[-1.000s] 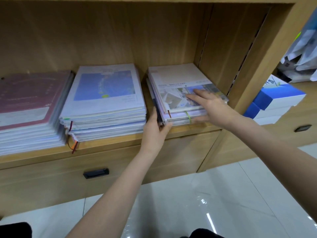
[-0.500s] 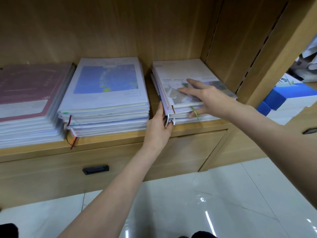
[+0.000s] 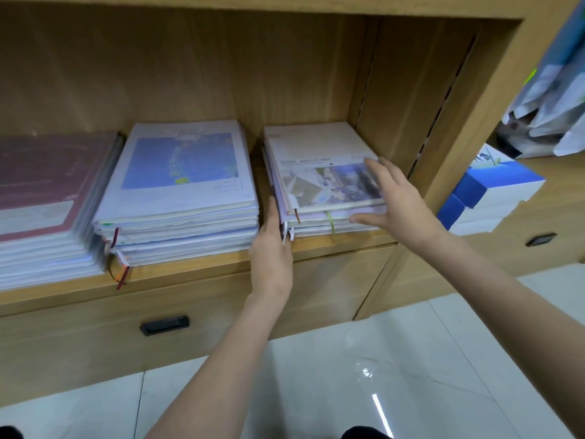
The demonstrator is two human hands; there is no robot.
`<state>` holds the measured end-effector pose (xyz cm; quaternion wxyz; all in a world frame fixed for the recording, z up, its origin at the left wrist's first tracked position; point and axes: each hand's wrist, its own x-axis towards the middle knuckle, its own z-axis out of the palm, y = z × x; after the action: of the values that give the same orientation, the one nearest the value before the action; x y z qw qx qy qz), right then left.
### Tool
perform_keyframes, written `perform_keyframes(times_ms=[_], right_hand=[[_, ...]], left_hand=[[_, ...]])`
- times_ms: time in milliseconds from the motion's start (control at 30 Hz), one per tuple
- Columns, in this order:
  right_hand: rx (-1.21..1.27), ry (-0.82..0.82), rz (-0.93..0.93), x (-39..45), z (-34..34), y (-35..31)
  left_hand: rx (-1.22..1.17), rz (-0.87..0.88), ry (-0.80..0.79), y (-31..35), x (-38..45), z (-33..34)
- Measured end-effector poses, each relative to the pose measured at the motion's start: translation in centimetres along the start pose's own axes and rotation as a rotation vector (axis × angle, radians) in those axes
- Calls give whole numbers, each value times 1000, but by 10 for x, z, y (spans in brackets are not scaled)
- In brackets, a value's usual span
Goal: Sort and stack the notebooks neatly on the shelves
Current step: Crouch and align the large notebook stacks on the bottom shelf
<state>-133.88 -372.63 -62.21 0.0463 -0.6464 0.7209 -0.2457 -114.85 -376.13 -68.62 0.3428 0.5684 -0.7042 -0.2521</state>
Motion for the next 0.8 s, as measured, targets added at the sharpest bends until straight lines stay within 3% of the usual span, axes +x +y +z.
perform_keyframes(times_ms=[167,267,367,500,800], right_hand=[[183,243,200,-38,14,10],[533,129,270,-38,26,23],[776,122,362,-25,31,27],[815,128,389,-27,36,21],[793,99,450,-23,29,11]], left_hand=[[-10,-11,34,-2,-5,-2],[-62,11,-77,3,-4,-10],[-229,-6,-218,8,1,-16],[-396,-87,-286,2,7,-18],[-488,-161,-233,6,-1,-15]])
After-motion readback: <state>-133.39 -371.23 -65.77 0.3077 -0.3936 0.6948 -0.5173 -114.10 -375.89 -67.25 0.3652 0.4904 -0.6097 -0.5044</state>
